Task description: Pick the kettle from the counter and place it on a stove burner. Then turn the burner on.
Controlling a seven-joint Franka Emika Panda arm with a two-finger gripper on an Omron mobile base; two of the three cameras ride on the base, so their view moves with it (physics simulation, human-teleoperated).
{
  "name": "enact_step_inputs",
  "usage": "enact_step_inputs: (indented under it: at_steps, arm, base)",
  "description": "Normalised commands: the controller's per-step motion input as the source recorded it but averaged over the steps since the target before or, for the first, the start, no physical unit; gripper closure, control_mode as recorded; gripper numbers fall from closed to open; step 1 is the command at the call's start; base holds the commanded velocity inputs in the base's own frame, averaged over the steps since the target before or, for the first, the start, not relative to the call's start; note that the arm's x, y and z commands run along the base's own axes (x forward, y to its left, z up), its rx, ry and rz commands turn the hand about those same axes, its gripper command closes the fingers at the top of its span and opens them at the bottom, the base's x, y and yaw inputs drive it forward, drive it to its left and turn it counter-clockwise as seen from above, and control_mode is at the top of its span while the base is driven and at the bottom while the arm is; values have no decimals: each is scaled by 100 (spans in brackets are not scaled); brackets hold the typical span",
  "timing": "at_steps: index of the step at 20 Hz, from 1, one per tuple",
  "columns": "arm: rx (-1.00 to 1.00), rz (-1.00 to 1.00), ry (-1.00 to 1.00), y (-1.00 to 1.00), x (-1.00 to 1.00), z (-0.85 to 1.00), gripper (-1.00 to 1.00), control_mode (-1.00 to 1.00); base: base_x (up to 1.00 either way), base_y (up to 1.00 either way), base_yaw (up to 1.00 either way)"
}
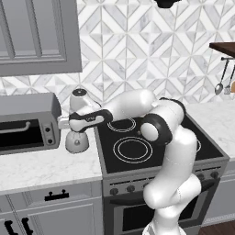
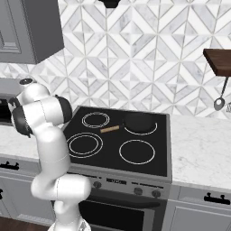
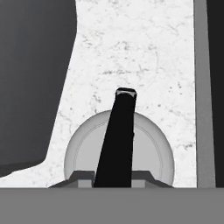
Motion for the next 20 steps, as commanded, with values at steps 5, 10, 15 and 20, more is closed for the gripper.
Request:
enact_step_inputs:
  at_steps: [5, 10, 15, 20]
  arm:
    - [0, -2, 0, -18, -3, 0, 100, -100]
    - [1, -6, -7, -52, -18, 15, 100, -100]
    - [0, -10, -7, -84, -16, 25, 100, -100]
    - [0, -14, 0, -97, 0, 0, 100, -100]
  base:
    - [0, 0, 0]
    - [0, 0, 0]
    - [0, 0, 0]
    - [0, 0, 0]
